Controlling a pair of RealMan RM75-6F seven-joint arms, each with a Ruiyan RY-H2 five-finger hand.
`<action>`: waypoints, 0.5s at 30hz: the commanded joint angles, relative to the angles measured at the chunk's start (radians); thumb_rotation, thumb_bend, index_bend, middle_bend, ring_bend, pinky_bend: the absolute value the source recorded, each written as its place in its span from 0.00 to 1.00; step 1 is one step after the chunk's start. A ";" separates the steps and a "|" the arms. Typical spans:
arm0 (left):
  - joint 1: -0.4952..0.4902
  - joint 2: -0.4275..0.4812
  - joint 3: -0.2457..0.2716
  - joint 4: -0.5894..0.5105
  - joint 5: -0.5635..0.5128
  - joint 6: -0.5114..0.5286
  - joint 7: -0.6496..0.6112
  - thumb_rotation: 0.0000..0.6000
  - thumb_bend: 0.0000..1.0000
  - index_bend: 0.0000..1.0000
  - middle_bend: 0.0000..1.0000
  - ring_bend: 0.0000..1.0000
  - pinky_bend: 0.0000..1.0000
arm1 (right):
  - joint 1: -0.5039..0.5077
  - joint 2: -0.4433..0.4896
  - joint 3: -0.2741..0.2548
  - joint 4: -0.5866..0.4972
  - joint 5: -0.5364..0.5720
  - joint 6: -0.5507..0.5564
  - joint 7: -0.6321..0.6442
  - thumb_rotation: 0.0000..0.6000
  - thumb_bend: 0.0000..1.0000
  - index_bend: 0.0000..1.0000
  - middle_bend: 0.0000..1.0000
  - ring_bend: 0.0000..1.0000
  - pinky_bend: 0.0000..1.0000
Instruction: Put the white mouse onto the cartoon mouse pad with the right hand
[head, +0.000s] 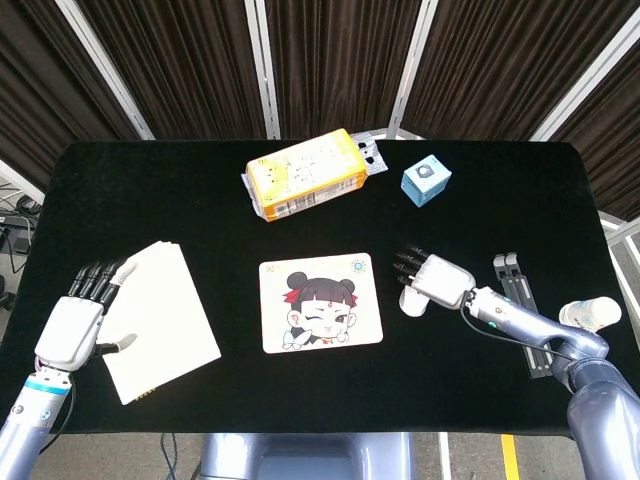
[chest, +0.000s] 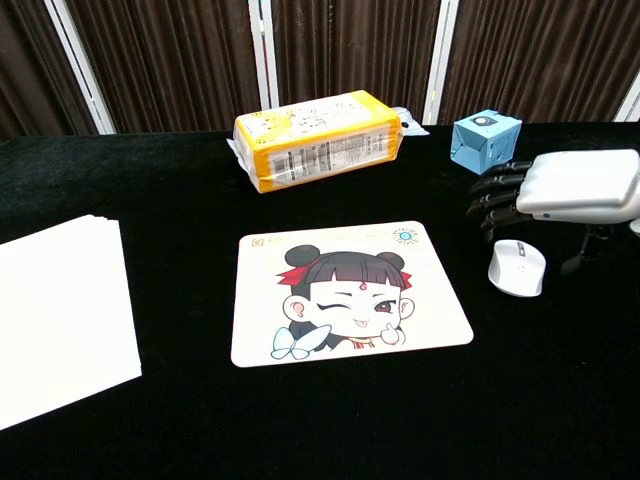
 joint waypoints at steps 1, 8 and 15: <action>0.000 -0.001 -0.001 0.001 -0.002 -0.001 0.003 1.00 0.13 0.00 0.00 0.00 0.00 | -0.001 -0.008 -0.002 0.002 0.005 0.001 0.007 1.00 0.03 0.27 0.13 0.00 0.00; -0.001 -0.002 -0.002 0.001 -0.004 -0.002 0.005 1.00 0.13 0.00 0.00 0.00 0.00 | 0.004 -0.030 -0.007 0.011 0.008 0.003 0.010 1.00 0.03 0.29 0.13 0.00 0.00; -0.002 0.000 -0.002 0.000 -0.006 -0.004 0.002 1.00 0.13 0.00 0.00 0.00 0.00 | -0.001 -0.049 -0.014 0.026 0.013 0.000 0.017 1.00 0.08 0.46 0.18 0.00 0.00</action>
